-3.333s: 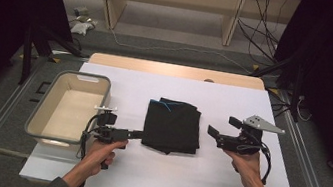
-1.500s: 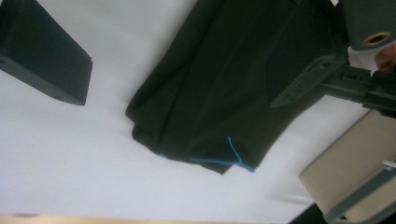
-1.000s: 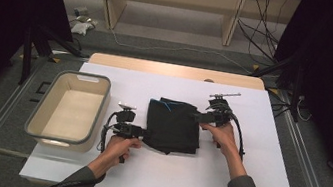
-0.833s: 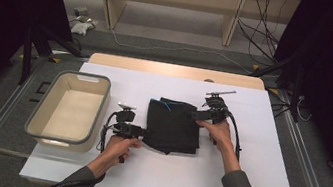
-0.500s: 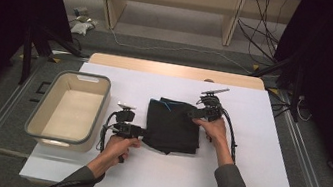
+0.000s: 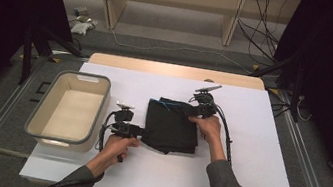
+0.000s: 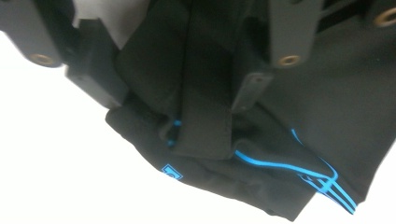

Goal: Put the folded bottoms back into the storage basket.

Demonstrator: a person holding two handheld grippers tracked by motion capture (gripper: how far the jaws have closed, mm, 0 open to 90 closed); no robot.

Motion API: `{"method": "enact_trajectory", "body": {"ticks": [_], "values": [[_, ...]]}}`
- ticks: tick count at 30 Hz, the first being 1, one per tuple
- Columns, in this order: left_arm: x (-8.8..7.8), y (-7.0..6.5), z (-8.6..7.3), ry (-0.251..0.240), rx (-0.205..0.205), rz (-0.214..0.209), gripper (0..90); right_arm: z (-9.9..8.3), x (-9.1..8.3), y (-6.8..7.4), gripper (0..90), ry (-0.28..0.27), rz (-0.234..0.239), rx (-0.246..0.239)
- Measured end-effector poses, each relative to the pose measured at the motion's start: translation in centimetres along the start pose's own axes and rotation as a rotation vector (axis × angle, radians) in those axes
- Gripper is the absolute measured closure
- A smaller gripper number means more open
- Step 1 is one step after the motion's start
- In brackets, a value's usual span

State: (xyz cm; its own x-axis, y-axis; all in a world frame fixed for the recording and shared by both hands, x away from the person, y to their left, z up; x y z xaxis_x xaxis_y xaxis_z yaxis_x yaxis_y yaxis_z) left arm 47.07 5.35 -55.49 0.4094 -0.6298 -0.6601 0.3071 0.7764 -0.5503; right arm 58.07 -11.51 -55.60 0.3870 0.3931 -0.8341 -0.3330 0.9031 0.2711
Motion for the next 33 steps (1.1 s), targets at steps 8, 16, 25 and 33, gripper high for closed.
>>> {"method": "enact_trajectory", "body": {"ticks": [8,16,25,33], "values": [[0.0,0.0,0.0,0.0,0.001,-0.004,83.9,-0.1,0.2,0.6,69.7,0.015,0.137,0.122],[-0.3,-0.2,0.2,-0.007,-0.002,-0.023,84.3,-0.1,0.0,0.7,73.3,-0.017,0.145,0.132],[-1.3,-0.8,0.9,-0.025,0.011,-0.048,84.5,0.6,-1.2,1.6,74.3,-0.07,0.171,0.12],[-2.1,-1.0,1.5,-0.046,0.004,-0.07,84.6,1.2,-2.0,2.2,74.6,-0.107,0.201,0.124]]}}
Point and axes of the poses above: each handheld gripper's, and its own axes: x roughly forward along the jaws, z roughly out of its top, y roughly to its left, the point moved 10 cm from there along x, roughly forward along the jaws, and after that the axes turned 4 degrees about x, right-handed, at the moved point
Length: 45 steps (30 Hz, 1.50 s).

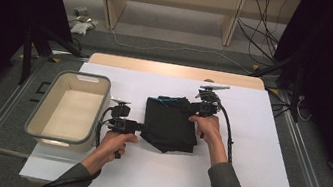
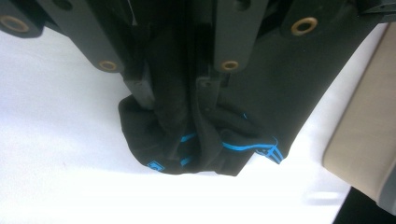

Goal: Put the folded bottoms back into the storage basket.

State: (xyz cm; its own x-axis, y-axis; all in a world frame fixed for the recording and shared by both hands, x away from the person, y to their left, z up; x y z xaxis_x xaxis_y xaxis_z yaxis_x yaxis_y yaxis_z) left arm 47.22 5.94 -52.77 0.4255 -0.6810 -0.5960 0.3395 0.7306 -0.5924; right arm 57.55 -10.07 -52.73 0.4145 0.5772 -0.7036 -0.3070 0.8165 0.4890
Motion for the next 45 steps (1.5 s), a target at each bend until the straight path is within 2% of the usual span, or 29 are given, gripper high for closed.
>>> {"method": "enact_trajectory", "body": {"ticks": [14,19,20,22,29,31,34,45], "values": [[-3.0,-1.5,1.8,-0.044,0.013,-0.077,84.8,1.4,-2.6,2.4,74.8,-0.078,0.078,0.009],[-4.5,-1.9,2.6,-0.069,0.023,-0.099,84.8,2.1,-3.5,4.2,74.8,-0.112,0.12,0.0],[-4.8,-2.0,2.8,-0.075,0.023,-0.106,84.8,2.1,-3.5,4.2,74.8,-0.112,0.12,0.0],[-5.7,-2.1,3.2,-0.09,0.029,-0.111,84.8,2.5,-3.9,5.1,74.8,-0.122,0.128,-0.01],[-7.5,-1.8,3.7,-0.113,0.037,-0.116,84.7,3.3,-4.1,7.5,74.7,-0.14,0.157,-0.02],[-8.1,-1.7,4.0,-0.123,0.039,-0.119,84.7,3.4,-4.1,7.8,74.7,-0.142,0.161,-0.026],[-8.9,-1.4,4.3,-0.131,0.048,-0.115,84.7,3.7,-4.0,9.2,74.7,-0.142,0.169,-0.036],[-11.8,-0.3,5.3,-0.165,0.057,-0.112,84.7,4.8,-3.7,12.0,74.6,-0.148,0.184,-0.058]]}}
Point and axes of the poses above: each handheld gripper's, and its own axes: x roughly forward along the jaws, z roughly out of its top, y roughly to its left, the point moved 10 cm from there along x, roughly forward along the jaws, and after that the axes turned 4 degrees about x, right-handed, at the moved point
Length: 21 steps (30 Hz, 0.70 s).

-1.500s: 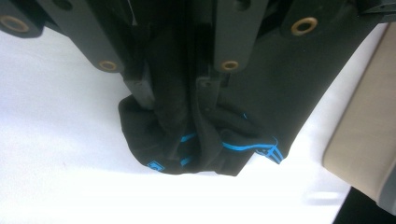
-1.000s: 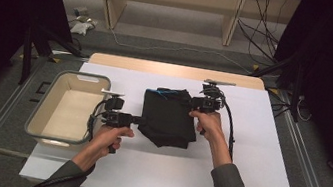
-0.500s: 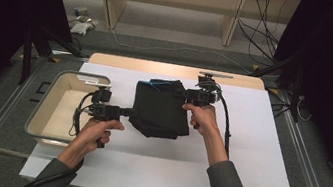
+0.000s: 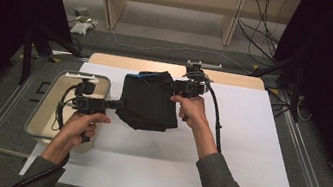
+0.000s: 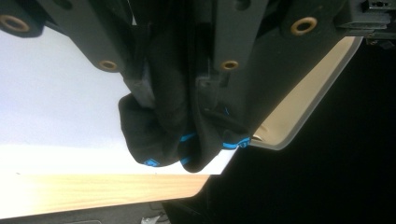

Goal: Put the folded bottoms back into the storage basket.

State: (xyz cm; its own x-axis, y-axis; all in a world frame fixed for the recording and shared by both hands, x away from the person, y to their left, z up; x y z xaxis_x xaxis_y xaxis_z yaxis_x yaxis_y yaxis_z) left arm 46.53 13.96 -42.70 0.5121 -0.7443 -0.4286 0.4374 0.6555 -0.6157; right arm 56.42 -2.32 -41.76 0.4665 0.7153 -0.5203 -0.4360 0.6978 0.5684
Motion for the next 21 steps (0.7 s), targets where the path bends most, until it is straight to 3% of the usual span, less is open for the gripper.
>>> {"method": "enact_trajectory", "body": {"ticks": [9,17,21], "values": [[-2.6,0.6,1.0,-0.018,0.027,0.016,84.7,0.7,1.3,2.9,74.5,0.008,0.019,-0.03],[-5.1,1.5,1.5,-0.035,0.022,0.018,84.7,1.0,2.8,5.7,74.5,0.013,0.043,-0.048],[-5.9,1.5,1.8,-0.046,0.027,0.022,84.6,1.2,3.2,6.4,74.5,0.011,0.053,-0.058]]}}
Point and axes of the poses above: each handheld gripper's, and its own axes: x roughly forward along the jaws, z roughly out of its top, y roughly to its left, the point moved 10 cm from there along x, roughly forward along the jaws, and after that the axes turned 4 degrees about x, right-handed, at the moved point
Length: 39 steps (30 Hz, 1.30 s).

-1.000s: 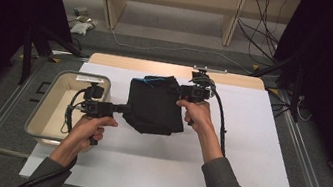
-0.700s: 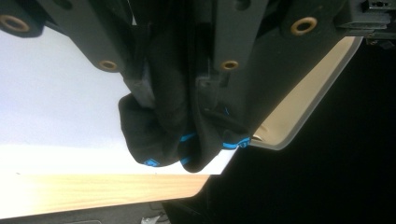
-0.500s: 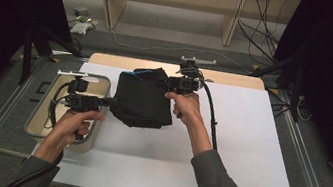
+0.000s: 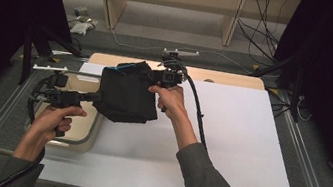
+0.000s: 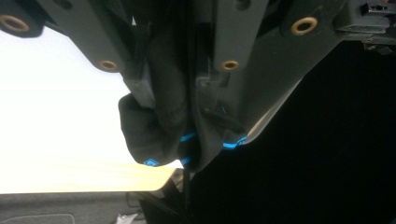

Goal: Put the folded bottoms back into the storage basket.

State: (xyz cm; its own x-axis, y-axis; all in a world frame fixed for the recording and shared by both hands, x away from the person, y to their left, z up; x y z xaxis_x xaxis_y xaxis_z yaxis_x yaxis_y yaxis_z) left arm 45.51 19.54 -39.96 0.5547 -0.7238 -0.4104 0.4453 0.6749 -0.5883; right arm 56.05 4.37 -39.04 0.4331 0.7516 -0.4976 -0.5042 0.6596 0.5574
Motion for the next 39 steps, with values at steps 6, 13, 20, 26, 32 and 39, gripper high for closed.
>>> {"method": "enact_trajectory", "body": {"ticks": [6,13,20,26,32,39], "values": [[-0.9,0.4,0.1,-0.002,0.011,0.021,84.6,0.2,0.6,1.0,74.5,0.003,0.007,-0.005],[-2.0,1.1,0.2,-0.005,0.007,0.03,84.6,0.4,1.4,2.1,74.5,0.011,0.009,-0.014],[-3.2,2.0,0.3,0.003,0.013,0.048,84.6,0.3,2.4,3.1,74.4,0.018,0.016,-0.024],[-4.6,2.5,0.5,-0.002,0.018,0.049,84.6,0.5,3.4,4.1,74.4,0.022,0.019,-0.028],[-5.7,3.1,0.7,-0.01,0.012,0.051,84.6,0.4,4.2,5.3,74.3,0.026,0.025,-0.037],[-6.9,3.6,0.7,-0.008,0.019,0.056,84.5,0.5,5.1,6.4,74.3,0.029,0.033,-0.043]]}}
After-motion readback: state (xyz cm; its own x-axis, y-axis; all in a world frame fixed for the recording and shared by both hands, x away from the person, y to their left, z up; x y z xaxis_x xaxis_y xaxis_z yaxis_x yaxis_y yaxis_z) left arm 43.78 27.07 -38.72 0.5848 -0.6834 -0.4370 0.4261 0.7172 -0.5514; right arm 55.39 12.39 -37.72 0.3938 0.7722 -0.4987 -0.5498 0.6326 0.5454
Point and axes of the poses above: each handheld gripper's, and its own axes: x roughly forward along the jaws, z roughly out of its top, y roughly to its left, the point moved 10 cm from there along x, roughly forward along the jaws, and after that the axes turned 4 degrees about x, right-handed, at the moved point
